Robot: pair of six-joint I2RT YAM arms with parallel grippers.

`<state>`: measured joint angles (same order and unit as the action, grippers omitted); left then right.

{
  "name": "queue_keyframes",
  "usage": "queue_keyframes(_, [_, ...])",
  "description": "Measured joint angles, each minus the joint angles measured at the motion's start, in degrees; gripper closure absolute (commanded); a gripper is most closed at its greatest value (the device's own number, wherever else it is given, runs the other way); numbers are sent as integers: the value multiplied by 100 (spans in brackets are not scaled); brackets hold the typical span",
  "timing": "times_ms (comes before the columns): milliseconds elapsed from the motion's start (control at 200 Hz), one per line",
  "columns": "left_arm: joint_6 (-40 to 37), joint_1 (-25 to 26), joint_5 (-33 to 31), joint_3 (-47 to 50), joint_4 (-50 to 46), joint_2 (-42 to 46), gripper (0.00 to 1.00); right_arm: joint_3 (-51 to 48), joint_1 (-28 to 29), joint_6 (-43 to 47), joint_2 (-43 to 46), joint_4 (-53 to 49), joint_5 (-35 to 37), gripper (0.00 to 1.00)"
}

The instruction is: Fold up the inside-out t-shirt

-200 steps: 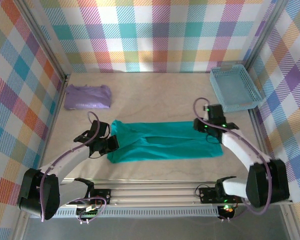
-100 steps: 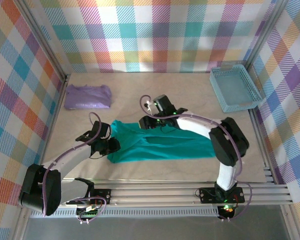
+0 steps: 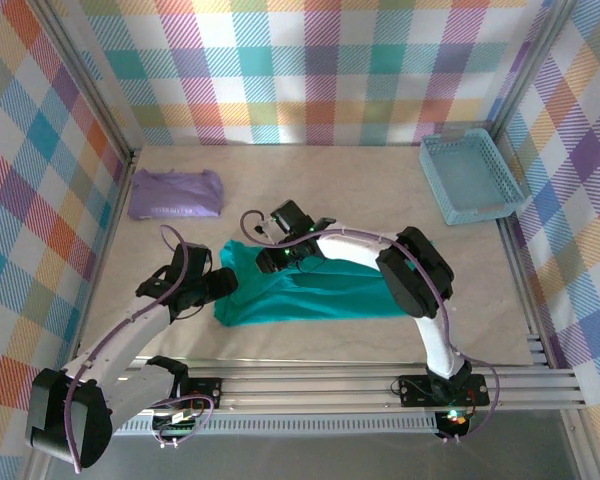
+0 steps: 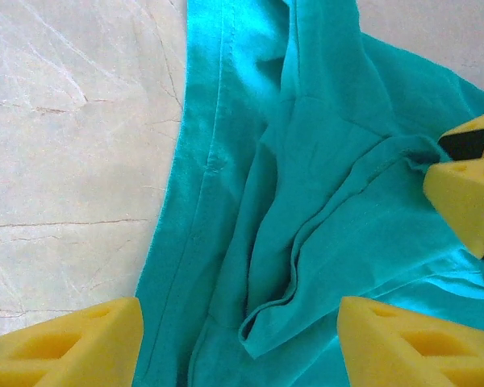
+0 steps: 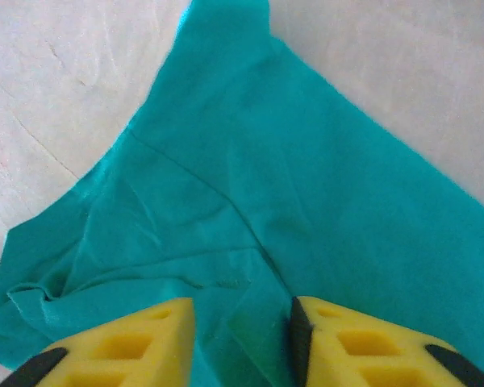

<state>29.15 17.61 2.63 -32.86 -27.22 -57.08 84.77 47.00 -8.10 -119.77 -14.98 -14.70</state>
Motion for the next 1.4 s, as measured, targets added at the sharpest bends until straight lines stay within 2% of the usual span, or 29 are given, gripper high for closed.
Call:
queue_keyframes(95, [-2, 0, -39, -13, -9, -63, 35, 4, 9, 85, -13, -83, 61, 84])
queue_keyframes(170, [-2, 0, -42, -13, -9, -94, 35, 4, 9, 133, -13, -107, 76, 89])
queue_keyframes(305, [-7, 0, -59, -28, -26, -131, 34, -149, 9, 136, 131, -59, 50, 93])
queue_keyframes(560, [-66, 0, -192, -127, -131, -136, 34, -1403, 9, 107, 1296, 203, -507, 95])
queue_keyframes(730, [-114, -2, -232, -179, -136, -136, 34, -2144, 70, 87, 1711, 385, -874, 91])
queue_keyframes(850, [-136, 0, -225, -181, -133, -138, 34, -2588, 190, 111, 1797, 457, -1025, 81])
queue_keyframes(950, [-153, -2, -166, -181, -120, -151, 33, -2905, 254, 155, 1888, 411, -1054, 68])
queue_keyframes(1145, [-144, 13, 387, -190, 74, -382, 29, -3180, 269, 240, 2575, 328, -990, 49])
queue_keyframes(1260, [-144, 129, 734, -192, 374, -527, 29, -3143, 269, 205, 2811, 645, -1005, 49])
queue_keyframes(1400, [-66, 258, 1150, -299, 914, -901, 31, -3025, 269, -39, 2610, 1104, -957, 56])
